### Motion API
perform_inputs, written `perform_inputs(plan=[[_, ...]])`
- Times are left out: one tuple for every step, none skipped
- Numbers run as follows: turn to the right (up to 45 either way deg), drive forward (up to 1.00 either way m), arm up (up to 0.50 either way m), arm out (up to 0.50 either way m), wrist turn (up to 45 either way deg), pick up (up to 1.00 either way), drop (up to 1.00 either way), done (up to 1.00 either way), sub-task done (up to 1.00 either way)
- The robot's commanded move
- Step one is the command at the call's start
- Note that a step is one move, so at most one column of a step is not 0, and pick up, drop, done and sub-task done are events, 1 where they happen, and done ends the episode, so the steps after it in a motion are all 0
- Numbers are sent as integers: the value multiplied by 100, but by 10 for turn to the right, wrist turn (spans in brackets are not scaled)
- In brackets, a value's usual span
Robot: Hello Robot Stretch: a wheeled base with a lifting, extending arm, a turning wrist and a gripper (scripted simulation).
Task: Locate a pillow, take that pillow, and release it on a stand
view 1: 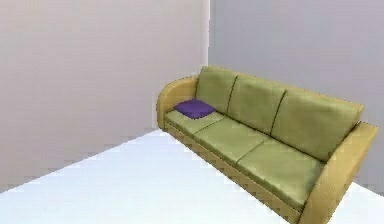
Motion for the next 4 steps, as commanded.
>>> perform_inputs(plan=[[0, 95, 0, 0, 0, 0, 0, 0, 0], [450, 0, 0, 0, 0, 0, 0, 0, 0], [120, 0, 0, 0, 0, 0, 0, 0, 0], [0, 5, 0, 0, 0, 0, 0, 0, 0]])
